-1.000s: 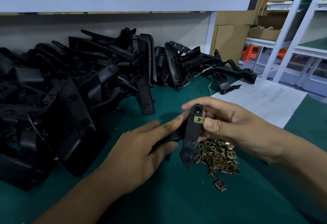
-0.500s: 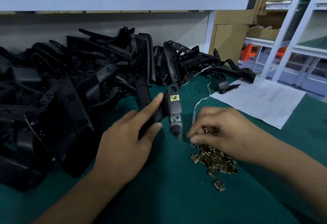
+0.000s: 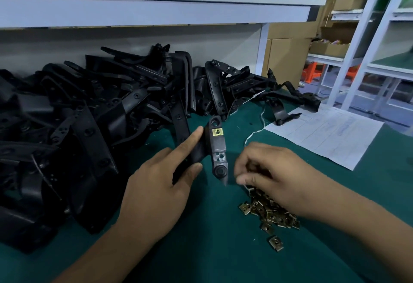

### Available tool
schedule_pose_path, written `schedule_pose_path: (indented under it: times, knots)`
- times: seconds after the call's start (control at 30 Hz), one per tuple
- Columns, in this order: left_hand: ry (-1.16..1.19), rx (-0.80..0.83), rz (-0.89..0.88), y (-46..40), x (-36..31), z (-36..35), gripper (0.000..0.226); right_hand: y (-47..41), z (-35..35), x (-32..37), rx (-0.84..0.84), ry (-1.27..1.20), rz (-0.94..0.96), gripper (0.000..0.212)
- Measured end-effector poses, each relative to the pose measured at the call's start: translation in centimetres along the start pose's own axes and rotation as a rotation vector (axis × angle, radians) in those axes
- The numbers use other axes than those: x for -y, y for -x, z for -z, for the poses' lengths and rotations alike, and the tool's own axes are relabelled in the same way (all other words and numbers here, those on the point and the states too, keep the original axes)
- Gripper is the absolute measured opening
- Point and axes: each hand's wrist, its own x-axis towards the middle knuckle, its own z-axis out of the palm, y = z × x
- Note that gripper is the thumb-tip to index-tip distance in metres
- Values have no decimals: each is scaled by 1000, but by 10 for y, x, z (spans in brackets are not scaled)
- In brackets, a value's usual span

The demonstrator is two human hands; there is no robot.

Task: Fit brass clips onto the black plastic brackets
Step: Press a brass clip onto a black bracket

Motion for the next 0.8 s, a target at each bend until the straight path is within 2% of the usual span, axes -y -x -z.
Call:
schedule_pose_path:
  times: [0.07, 0.17, 0.33, 0.57, 0.8]
  knots:
    - [10, -1, 9, -1, 0, 0, 63, 0, -2, 3, -124, -276, -60, 18]
    - [22, 5, 22, -1, 1, 0, 65, -1, -4, 7, -214, -587, -95, 23]
    - [59, 21, 25, -3, 1, 1, 66, -2, -6, 14, -197, -1005, -174, 18]
    - [33, 15, 3, -2, -3, 2, 62, -2, -9, 22, -101, -1165, -282, 20]
    - [-10, -3, -14, -1, -3, 1, 63, -1, -8, 24, -71, -1133, -328, 21]
